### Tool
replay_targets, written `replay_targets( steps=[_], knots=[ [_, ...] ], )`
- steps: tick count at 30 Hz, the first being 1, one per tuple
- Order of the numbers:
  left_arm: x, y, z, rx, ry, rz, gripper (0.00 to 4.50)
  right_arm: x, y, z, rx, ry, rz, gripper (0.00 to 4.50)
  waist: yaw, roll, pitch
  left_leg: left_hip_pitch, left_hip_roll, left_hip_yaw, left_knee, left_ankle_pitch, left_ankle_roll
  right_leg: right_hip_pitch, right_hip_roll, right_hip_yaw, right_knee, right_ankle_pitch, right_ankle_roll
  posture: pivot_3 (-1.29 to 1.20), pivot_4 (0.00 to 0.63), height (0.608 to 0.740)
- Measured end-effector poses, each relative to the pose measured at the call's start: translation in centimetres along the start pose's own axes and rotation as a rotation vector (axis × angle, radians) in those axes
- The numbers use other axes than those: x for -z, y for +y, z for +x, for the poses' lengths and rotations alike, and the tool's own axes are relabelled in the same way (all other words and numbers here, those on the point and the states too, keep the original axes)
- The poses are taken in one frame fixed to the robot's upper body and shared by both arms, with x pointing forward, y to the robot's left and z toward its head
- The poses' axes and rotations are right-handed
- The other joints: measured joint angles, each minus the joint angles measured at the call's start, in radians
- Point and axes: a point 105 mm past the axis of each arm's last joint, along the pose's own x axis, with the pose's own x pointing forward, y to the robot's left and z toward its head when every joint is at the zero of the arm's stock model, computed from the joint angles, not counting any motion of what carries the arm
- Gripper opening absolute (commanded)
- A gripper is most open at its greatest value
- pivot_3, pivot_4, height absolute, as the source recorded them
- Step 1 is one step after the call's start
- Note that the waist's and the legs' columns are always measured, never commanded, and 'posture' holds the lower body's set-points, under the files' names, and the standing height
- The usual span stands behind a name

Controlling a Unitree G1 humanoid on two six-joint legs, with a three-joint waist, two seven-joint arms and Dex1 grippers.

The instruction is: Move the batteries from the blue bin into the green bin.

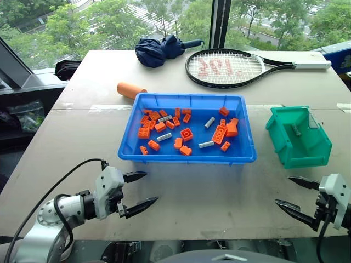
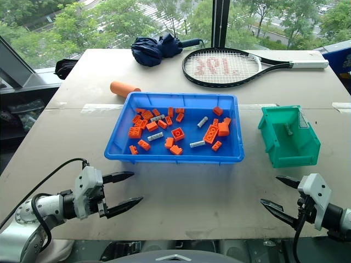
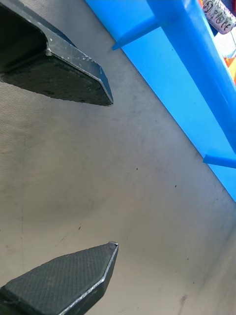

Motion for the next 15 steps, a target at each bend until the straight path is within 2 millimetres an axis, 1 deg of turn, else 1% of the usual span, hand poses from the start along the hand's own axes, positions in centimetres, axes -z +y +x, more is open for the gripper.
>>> replay_targets(
  steps=[3, 4, 6, 7, 9, 11, 13, 15],
  knots=[
    [-0.1, -0.1, -0.1, 0.019, 0.005, 0.004, 4.50, -0.2, 0.2, 0.0, -0.025, -0.014, 0.027, 4.44, 0.000, 0.000, 0.000, 0.000, 0.000, 0.000, 0.000, 0.000, 0.000, 0.000, 0.000, 0.000, 0.000, 0.000, 0.000, 0.00, 0.150, 0.740],
    [-0.3, -0.1, -0.2, 0.033, -0.006, -0.008, 4.50, -0.6, 0.4, -0.1, -0.039, -0.030, 0.039, 4.44, 0.000, 0.000, 0.000, 0.000, 0.000, 0.000, 0.000, 0.000, 0.000, 0.000, 0.000, 0.000, 0.000, 0.000, 0.000, 0.00, 0.150, 0.740],
    [-1.4, 0.1, -0.5, 0.069, -0.047, -0.046, 4.50, -2.0, 0.5, -0.4, -0.084, -0.050, 0.046, 4.44, 0.000, 0.001, 0.001, 0.000, 0.000, 0.000, 0.000, 0.000, 0.000, 0.000, 0.000, 0.000, 0.001, 0.000, 0.000, 0.00, 0.150, 0.740],
    [-2.4, 0.5, -0.8, 0.084, -0.071, -0.051, 4.50, -3.3, 0.4, -0.5, -0.105, -0.075, 0.040, 4.44, 0.000, 0.001, 0.001, 0.000, 0.000, 0.000, 0.001, 0.000, 0.000, 0.000, 0.000, -0.001, 0.001, 0.000, 0.000, 0.00, 0.150, 0.740],
    [-5.1, 1.5, -1.5, 0.117, -0.115, -0.015, 4.50, -6.8, 0.3, -0.3, -0.161, -0.137, -0.005, 4.44, -0.001, 0.001, 0.001, 0.000, 0.001, 0.000, 0.001, 0.000, 0.000, 0.000, 0.001, -0.001, 0.001, 0.000, 0.000, 0.00, 0.150, 0.740],
    [-6.6, 2.0, -2.0, 0.144, -0.130, 0.004, 4.50, -8.8, 0.6, 0.2, -0.219, -0.178, -0.022, 4.44, -0.001, 0.001, 0.001, 0.000, 0.000, 0.000, 0.001, 0.000, 0.000, 0.000, 0.001, -0.001, 0.000, 0.000, 0.000, 0.00, 0.150, 0.740],
    [-7.9, 2.5, -2.4, 0.173, -0.134, 0.032, 4.50, -11.2, 0.8, 1.1, -0.277, -0.209, -0.072, 4.44, -0.004, 0.001, 0.001, 0.000, 0.000, 0.000, 0.000, 0.000, 0.000, 0.000, 0.002, -0.001, 0.000, 0.002, 0.003, 0.00, 0.150, 0.740],
    [-9.1, 3.2, -2.8, 0.190, -0.125, 0.066, 4.50, -13.4, 0.9, 3.0, -0.316, -0.218, -0.148, 4.44, -0.010, 0.000, 0.003, 0.000, 0.000, 0.000, 0.000, 0.000, 0.000, -0.001, 0.003, -0.002, 0.000, 0.002, 0.003, 0.00, 0.150, 0.740]
  ],
)
